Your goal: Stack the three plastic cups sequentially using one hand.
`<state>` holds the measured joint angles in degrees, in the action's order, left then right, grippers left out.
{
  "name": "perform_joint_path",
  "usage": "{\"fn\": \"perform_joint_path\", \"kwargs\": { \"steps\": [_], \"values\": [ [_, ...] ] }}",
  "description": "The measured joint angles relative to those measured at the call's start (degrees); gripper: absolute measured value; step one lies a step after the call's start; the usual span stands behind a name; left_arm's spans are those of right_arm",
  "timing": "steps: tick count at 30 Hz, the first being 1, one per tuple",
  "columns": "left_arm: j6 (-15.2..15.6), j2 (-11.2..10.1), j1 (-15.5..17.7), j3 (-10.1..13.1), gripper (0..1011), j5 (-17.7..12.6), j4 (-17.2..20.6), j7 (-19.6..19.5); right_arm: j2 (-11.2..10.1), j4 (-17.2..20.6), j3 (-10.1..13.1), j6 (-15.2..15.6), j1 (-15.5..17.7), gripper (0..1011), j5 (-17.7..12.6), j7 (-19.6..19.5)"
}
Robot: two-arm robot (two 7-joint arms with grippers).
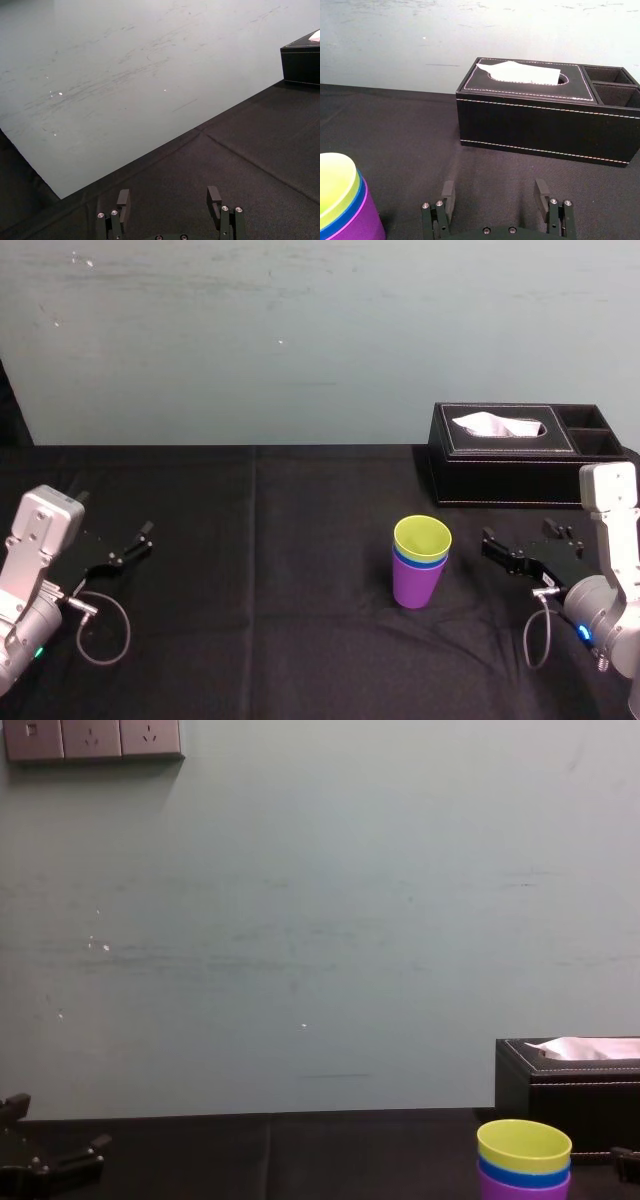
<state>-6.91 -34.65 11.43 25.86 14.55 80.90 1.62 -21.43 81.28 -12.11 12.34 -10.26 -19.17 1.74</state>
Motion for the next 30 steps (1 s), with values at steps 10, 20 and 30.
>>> {"fn": "perform_joint_path", "kwargs": {
  "steps": [10,20,30],
  "values": [
    [0.0,0.0,0.0,0.0,1000,0.0,0.0,0.0,0.0,0.0,0.0,0.0,0.0,1000,0.0,0.0],
    [0.0,0.0,0.0,0.0,1000,0.0,0.0,0.0,0.0,0.0,0.0,0.0,0.0,1000,0.0,0.0],
    [0.0,0.0,0.0,0.0,1000,0.0,0.0,0.0,0.0,0.0,0.0,0.0,0.0,1000,0.0,0.0]
  ]
}}
